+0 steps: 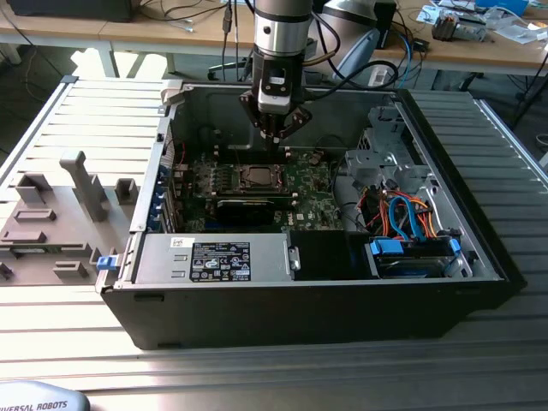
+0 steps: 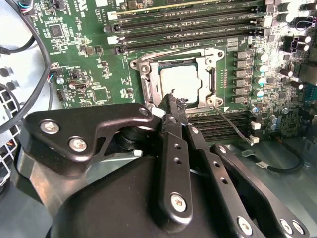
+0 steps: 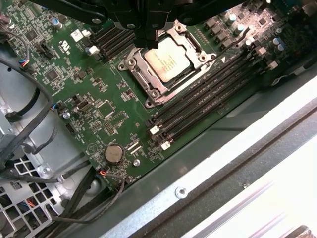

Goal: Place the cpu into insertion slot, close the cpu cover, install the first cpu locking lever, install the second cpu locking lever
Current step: 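Install the first cpu locking lever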

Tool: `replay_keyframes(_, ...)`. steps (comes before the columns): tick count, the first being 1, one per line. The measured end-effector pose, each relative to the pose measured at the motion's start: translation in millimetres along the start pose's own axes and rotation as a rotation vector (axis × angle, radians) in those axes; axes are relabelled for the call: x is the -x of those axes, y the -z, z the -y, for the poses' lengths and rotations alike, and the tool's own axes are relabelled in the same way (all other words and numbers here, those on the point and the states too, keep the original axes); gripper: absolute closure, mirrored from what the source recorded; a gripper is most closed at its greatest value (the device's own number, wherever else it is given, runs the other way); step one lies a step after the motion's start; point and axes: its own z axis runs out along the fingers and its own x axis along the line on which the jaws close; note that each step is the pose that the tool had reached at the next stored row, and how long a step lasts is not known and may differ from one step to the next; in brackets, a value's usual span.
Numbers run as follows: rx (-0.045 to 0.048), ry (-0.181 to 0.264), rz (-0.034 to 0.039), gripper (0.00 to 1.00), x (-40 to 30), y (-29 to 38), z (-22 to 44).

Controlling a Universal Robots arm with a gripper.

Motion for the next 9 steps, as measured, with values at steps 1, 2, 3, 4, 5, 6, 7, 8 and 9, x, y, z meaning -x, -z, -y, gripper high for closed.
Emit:
replay_keyframes(1, 0.0001, 0.001, 0.0001, 0.89, 0.0, 0.0, 0.0)
replay_keyframes(2, 0.0001, 0.003, 0.0002, 0.89, 0.0, 0.0, 0.0)
replay_keyframes(3, 0.0002, 0.004, 0.0003, 0.89, 0.0, 0.0, 0.0)
replay_keyframes(4, 0.0003, 0.005, 0.0004, 0.89, 0.0, 0.0, 0.0)
replay_keyframes(5, 0.0003, 0.006, 0.0004, 0.89, 0.0, 0.0, 0.0)
replay_keyframes(6, 0.0003, 0.008, 0.0006, 0.89, 0.0, 0.0, 0.0)
replay_keyframes(7, 0.0004, 0.01, 0.0007, 0.89, 0.0, 0.0, 0.0)
replay_keyframes(8, 0.0006, 0.013, 0.0008, 0.89, 0.0, 0.0, 0.0)
replay_keyframes(9, 0.0007, 0.015, 0.0009, 0.89, 0.0, 0.0, 0.0)
